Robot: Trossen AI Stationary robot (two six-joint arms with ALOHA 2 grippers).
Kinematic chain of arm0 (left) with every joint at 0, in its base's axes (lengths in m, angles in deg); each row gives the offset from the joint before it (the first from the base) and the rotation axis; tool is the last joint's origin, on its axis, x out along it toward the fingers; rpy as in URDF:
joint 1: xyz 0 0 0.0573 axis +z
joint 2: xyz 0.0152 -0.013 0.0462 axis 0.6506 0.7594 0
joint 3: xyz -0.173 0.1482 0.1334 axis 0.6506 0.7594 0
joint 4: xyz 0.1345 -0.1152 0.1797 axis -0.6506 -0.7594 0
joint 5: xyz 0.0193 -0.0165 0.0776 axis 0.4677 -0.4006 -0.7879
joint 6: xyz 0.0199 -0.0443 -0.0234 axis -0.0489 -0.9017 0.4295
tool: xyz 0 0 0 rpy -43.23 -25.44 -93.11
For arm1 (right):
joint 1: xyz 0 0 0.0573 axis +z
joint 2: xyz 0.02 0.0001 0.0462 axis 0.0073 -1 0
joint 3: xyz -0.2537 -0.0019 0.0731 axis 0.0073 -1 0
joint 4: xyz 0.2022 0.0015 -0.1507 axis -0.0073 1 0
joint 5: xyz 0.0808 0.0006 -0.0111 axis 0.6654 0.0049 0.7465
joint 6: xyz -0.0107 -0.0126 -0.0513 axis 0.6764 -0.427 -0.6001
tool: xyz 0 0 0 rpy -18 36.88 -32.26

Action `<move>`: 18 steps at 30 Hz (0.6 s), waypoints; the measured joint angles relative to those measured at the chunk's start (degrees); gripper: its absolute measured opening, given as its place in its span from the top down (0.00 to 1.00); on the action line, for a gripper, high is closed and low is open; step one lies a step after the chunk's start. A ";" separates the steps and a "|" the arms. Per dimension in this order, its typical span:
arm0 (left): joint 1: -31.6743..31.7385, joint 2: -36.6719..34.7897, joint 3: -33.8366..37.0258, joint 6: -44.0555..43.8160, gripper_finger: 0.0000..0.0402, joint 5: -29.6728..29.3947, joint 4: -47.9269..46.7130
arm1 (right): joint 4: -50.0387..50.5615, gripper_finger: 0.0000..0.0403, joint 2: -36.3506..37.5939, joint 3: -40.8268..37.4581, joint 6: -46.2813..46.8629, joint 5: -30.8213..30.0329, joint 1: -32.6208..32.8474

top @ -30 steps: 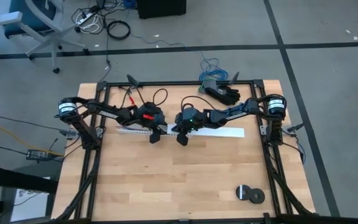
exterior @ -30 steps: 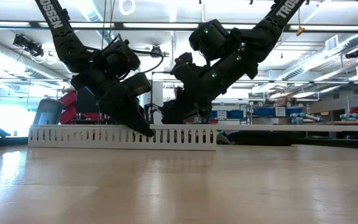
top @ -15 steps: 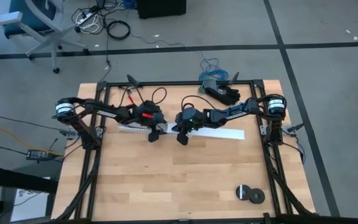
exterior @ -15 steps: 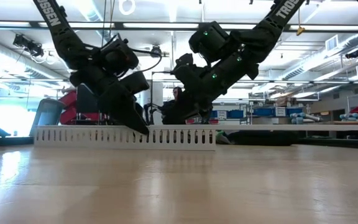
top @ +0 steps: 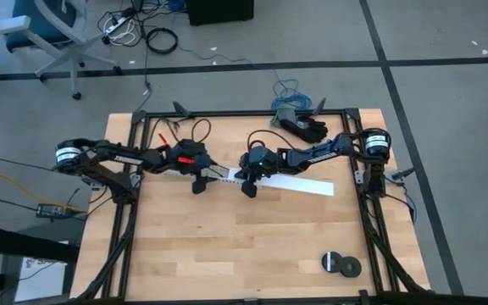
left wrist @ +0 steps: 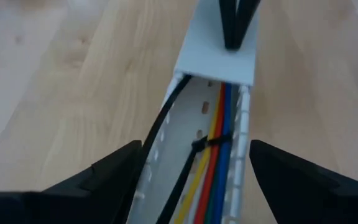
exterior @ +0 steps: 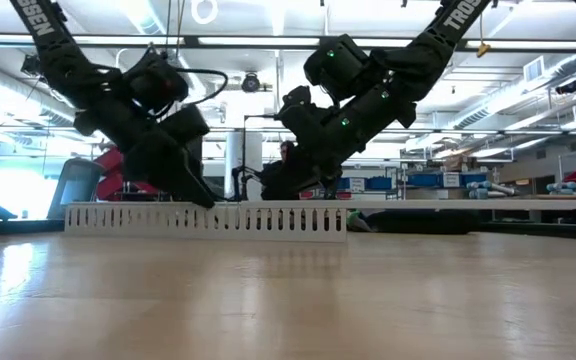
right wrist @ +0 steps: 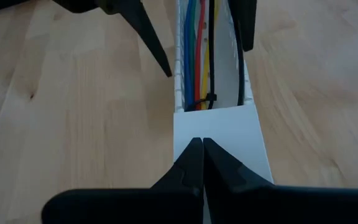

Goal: Ziptie cables
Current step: Close the white cable duct lid

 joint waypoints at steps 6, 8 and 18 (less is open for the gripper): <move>-0.02 0.27 1.39 -0.53 0.23 0.66 5.36 | -0.04 1.00 0.00 -0.02 0.40 -0.02 0.00; -0.02 0.27 1.39 -0.16 0.23 0.71 4.91 | -0.05 1.00 0.00 -0.02 0.42 0.06 0.00; -0.24 3.10 1.39 -0.08 0.23 1.27 5.58 | -0.57 1.00 -0.04 -0.07 0.47 0.53 0.00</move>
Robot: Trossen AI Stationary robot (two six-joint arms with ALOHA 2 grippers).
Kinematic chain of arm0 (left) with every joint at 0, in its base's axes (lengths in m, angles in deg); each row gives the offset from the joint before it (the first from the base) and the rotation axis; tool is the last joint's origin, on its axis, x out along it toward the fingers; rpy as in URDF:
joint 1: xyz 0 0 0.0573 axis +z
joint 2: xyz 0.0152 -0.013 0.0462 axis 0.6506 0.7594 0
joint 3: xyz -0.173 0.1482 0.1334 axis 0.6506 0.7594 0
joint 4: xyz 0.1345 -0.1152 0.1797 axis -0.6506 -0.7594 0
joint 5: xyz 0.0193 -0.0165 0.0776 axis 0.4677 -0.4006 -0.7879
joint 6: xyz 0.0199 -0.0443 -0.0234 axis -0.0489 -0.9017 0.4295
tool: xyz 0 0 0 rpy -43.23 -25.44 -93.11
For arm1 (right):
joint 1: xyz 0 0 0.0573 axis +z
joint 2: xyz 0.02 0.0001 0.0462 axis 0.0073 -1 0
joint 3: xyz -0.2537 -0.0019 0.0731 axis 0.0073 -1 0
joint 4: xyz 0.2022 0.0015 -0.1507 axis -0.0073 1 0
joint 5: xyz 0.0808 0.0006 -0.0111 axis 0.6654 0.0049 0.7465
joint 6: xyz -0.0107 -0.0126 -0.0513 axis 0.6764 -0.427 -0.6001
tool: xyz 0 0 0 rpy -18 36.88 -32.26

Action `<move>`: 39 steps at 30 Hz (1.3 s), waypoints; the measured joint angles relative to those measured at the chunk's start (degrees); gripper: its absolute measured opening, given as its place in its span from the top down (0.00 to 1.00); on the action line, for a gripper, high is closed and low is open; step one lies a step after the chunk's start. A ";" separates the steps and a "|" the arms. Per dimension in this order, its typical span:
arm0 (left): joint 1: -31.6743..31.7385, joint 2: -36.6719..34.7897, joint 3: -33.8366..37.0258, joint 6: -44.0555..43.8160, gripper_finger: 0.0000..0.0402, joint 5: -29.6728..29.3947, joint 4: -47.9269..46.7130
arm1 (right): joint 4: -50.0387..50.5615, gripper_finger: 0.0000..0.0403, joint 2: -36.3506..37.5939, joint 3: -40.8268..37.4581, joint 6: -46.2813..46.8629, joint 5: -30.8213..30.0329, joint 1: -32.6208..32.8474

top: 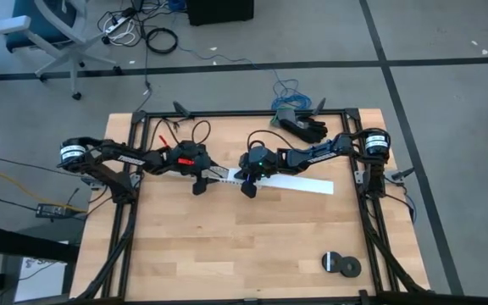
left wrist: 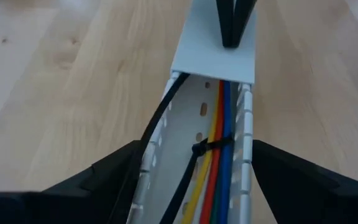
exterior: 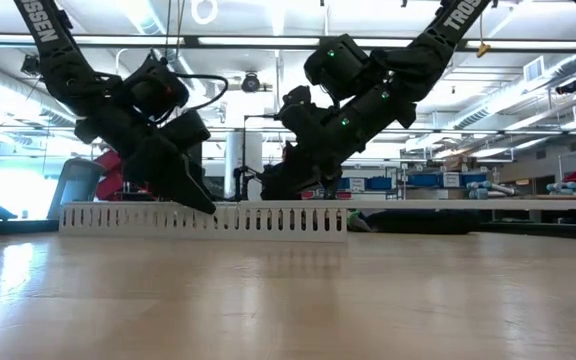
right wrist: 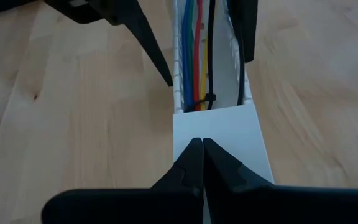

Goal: Ziptie cables
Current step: Close the white cable duct lid

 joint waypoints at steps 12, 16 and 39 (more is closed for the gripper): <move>0.00 0.99 0.00 0.33 0.37 2.36 0.82 | -0.56 1.00 0.00 0.00 0.09 0.02 0.02; 0.00 0.99 0.00 0.33 0.47 2.35 0.93 | -0.60 1.00 0.00 0.00 0.11 0.27 0.02; -0.02 1.01 0.02 -0.33 0.56 2.13 2.19 | -7.21 1.00 -2.43 13.17 -12.09 5.16 -0.96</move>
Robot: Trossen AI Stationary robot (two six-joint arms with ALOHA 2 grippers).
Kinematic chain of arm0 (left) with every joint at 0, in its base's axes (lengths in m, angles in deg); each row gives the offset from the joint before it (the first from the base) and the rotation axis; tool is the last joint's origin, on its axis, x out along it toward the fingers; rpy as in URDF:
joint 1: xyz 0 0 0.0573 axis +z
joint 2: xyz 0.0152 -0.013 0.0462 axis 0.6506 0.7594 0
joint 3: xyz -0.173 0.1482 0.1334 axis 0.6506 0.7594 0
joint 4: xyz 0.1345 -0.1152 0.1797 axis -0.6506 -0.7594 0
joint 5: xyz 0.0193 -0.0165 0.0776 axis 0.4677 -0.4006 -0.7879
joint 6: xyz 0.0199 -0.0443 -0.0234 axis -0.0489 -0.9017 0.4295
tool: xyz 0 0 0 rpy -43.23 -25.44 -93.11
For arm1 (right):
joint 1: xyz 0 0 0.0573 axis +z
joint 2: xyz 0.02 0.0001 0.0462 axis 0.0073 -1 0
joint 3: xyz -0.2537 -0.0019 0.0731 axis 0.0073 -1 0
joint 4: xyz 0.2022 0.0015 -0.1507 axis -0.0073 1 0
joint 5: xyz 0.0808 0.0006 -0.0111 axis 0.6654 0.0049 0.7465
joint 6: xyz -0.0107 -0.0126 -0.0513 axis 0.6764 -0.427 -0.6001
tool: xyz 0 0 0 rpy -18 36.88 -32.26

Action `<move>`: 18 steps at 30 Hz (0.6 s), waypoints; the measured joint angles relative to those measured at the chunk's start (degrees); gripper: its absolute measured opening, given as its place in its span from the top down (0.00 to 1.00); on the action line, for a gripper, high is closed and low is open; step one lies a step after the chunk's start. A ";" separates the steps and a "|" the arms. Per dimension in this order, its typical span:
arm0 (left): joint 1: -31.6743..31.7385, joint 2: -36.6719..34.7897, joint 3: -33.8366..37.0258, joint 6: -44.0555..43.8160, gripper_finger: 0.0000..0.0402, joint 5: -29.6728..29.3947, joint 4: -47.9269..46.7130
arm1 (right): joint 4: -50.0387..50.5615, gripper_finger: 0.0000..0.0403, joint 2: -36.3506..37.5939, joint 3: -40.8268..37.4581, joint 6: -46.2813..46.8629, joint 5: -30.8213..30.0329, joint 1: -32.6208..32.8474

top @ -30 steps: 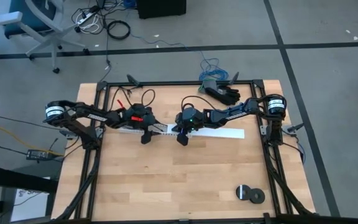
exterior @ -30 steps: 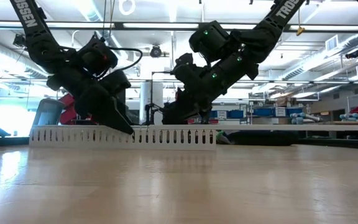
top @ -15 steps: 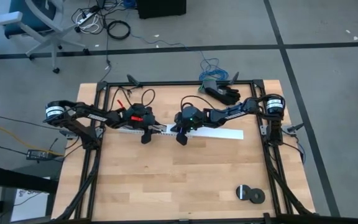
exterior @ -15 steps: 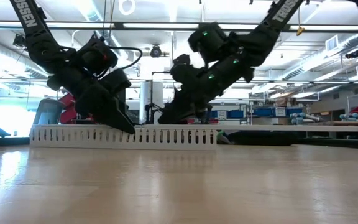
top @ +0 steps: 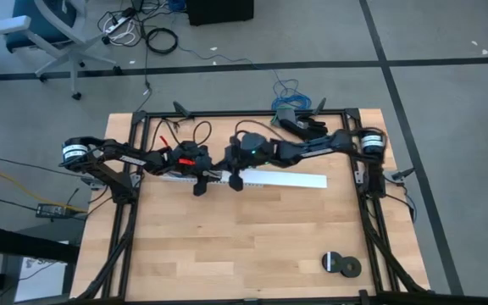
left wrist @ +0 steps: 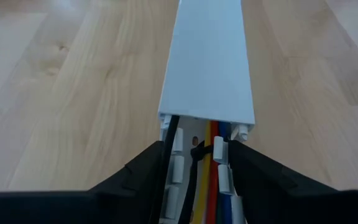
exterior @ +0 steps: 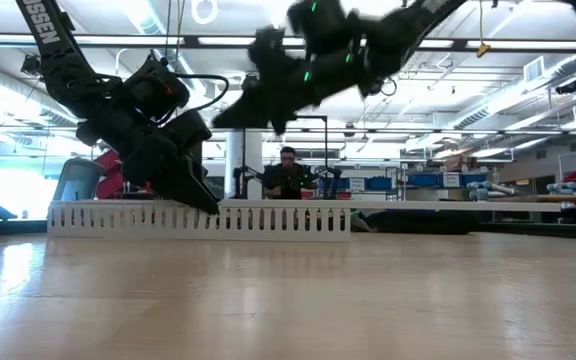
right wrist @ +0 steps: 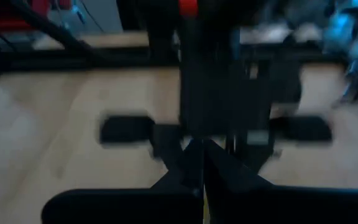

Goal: Ziptie cables
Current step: Close the white cable duct lid

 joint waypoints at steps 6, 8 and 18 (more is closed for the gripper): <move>0.00 -0.02 -0.02 -0.08 0.56 -0.01 0.03 | 23.45 1.00 8.06 0.01 1.39 -5.91 0.02; 0.00 -0.02 -0.02 -0.10 0.56 0.00 -0.01 | 30.94 1.00 9.48 0.01 2.51 -7.91 -0.02; 0.00 -0.07 -0.02 -2.81 0.48 -0.33 -0.43 | 34.69 1.00 9.16 -0.04 3.78 -10.14 1.80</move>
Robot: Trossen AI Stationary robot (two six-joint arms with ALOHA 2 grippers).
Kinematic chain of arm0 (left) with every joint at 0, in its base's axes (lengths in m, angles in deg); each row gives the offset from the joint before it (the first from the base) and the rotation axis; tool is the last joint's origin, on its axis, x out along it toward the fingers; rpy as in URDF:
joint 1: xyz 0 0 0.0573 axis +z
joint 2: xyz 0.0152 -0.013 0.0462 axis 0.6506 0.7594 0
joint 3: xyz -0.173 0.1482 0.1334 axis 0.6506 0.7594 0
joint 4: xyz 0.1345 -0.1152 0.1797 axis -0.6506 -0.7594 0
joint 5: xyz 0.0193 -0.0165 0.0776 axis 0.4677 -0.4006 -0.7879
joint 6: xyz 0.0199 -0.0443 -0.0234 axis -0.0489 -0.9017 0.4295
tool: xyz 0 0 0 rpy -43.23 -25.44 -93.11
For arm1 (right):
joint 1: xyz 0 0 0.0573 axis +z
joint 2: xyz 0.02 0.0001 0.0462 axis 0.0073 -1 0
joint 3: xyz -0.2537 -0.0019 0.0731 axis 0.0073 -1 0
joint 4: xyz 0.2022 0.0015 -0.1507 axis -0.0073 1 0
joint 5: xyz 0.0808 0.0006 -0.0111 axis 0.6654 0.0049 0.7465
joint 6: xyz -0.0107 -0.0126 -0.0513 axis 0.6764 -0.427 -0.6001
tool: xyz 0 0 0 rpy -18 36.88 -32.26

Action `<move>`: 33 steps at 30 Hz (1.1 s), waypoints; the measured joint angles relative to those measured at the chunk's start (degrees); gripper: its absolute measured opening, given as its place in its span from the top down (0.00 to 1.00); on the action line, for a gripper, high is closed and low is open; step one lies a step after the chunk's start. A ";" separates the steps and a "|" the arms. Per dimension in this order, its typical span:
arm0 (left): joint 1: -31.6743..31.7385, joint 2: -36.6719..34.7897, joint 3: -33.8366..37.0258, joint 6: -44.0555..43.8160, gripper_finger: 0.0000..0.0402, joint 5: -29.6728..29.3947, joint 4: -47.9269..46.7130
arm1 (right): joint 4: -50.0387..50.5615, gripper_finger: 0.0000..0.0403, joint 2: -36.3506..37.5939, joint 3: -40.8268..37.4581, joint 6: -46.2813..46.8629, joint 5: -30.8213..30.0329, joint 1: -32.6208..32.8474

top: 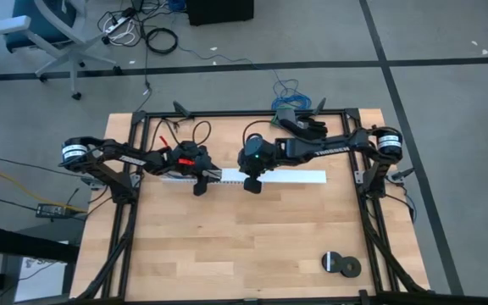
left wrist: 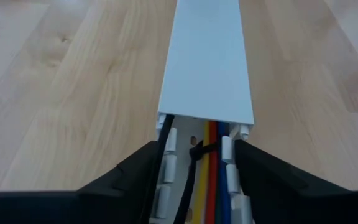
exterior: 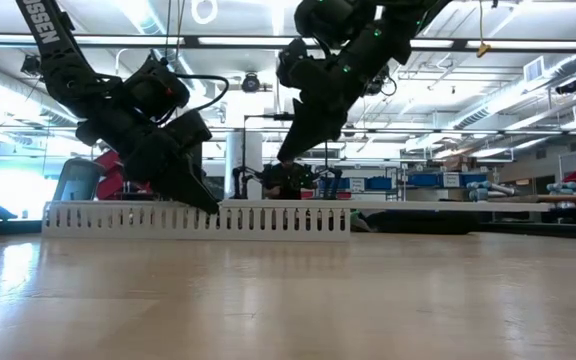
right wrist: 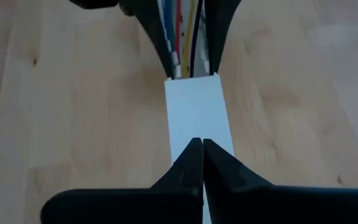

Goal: Ziptie cables
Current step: Close the white cable duct lid

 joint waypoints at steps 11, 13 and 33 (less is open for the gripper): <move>0.77 -3.86 -0.02 1.62 0.33 -2.34 -2.28 | -0.76 1.00 0.00 0.00 0.26 -0.42 0.10; 1.22 -5.55 -0.02 1.64 0.33 -2.41 -4.26 | -0.76 1.00 0.00 0.00 0.28 -0.42 0.10; 1.62 -12.24 4.32 -0.24 0.33 -2.73 -12.00 | -2.29 1.00 -0.02 -0.37 0.31 -0.34 0.08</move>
